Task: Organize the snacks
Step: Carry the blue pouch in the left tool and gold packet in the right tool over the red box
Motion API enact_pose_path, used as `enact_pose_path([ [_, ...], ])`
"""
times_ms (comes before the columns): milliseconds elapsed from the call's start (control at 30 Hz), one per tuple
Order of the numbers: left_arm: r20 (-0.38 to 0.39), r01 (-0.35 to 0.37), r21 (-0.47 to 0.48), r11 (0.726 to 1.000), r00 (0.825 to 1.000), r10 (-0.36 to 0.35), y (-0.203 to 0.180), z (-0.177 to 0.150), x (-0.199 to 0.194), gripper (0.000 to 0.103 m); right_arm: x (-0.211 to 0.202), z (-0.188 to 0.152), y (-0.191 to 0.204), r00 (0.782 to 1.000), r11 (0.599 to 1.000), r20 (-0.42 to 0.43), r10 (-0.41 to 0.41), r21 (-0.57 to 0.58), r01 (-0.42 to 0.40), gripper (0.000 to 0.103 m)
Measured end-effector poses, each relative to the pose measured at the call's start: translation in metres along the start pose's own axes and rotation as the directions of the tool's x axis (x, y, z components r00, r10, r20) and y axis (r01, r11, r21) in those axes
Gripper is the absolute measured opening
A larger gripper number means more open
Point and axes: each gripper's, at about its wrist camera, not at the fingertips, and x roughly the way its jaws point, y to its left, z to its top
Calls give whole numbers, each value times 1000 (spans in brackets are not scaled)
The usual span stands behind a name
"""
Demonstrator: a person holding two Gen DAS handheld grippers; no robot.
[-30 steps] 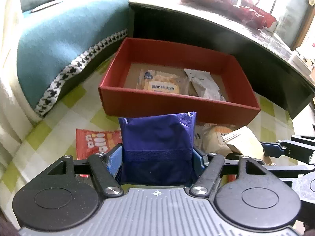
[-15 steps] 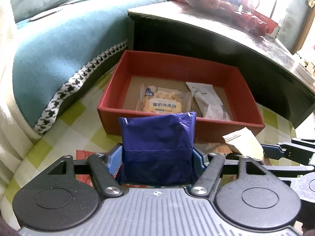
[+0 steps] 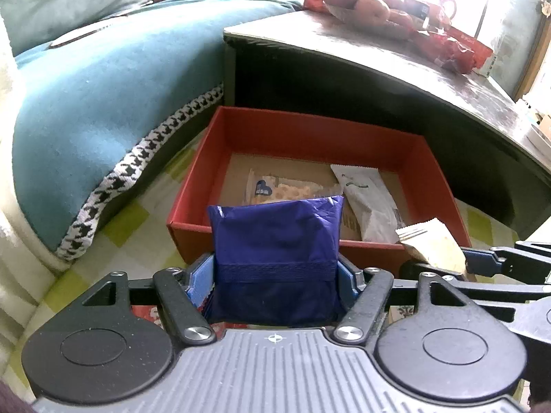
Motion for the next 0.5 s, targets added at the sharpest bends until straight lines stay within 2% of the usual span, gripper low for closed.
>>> enact_pose_path([
  [500, 14, -13, 8, 1000, 1000, 13, -3, 15, 11, 76, 10, 15, -7, 1000, 1000, 22, -14, 27, 14, 43],
])
